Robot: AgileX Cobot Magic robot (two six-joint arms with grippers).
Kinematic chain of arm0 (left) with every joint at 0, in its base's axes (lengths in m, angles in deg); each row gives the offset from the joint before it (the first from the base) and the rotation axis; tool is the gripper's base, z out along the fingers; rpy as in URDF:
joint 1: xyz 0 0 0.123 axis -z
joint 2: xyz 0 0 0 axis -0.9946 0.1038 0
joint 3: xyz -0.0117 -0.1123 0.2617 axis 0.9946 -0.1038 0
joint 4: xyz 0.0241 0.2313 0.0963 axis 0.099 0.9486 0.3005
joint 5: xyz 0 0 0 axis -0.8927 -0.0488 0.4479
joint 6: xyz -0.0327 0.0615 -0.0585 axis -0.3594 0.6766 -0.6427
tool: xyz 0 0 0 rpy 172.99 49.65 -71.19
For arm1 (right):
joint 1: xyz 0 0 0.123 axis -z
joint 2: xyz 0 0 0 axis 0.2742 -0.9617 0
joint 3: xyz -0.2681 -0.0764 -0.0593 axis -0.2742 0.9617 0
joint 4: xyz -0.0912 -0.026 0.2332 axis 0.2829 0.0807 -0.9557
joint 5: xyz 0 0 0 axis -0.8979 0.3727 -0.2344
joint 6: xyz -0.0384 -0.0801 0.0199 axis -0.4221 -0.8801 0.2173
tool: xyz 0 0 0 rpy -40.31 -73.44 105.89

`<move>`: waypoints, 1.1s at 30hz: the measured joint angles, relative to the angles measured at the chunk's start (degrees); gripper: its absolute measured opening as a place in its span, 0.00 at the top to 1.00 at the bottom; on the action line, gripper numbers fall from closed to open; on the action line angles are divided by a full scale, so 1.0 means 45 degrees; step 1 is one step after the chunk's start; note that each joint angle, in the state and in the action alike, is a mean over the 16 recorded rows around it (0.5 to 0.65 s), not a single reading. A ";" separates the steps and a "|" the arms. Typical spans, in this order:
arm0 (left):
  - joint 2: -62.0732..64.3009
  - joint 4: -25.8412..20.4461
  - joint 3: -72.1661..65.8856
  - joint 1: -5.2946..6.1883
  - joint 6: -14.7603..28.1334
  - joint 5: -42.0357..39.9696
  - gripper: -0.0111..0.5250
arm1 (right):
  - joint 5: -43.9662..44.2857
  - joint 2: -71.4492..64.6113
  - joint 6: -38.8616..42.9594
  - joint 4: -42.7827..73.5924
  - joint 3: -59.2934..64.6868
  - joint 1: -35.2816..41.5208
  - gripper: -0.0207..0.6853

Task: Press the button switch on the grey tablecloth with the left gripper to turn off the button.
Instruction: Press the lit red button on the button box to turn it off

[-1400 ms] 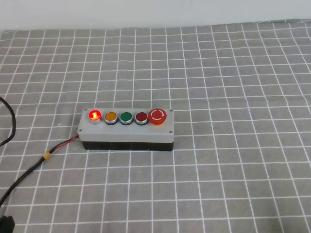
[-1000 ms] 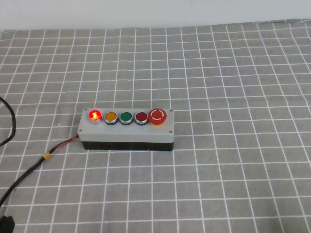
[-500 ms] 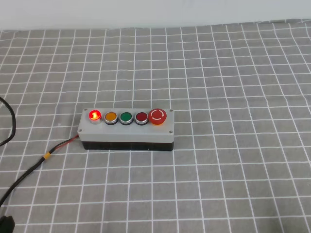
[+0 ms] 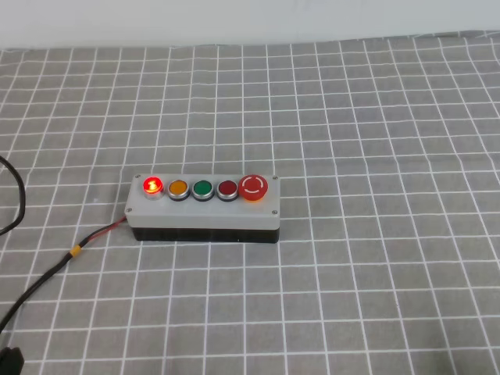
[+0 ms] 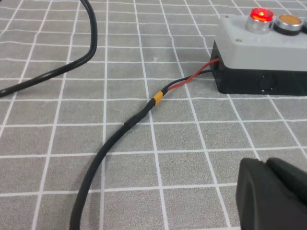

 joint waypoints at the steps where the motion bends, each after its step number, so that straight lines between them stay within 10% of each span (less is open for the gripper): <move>1: 0.0000 0.0021 0.0000 0.0000 0.0000 -0.0019 0.99 | 0.0000 0.0000 0.0000 0.0000 0.0000 0.0000 0.99; 10: 0.0000 0.1107 0.0000 0.0000 0.0134 -0.1166 0.99 | 0.0000 0.0000 0.0000 0.0000 0.0000 0.0000 0.99; 24: 0.0009 0.5449 0.0007 0.0000 0.0562 -0.4888 0.99 | 0.0000 0.0000 0.0000 0.0000 0.0000 0.0000 0.99; 33: 0.1841 0.7660 0.1156 0.0000 0.0885 -0.4066 0.99 | 0.0000 0.0000 0.0000 0.0000 0.0000 0.0000 0.99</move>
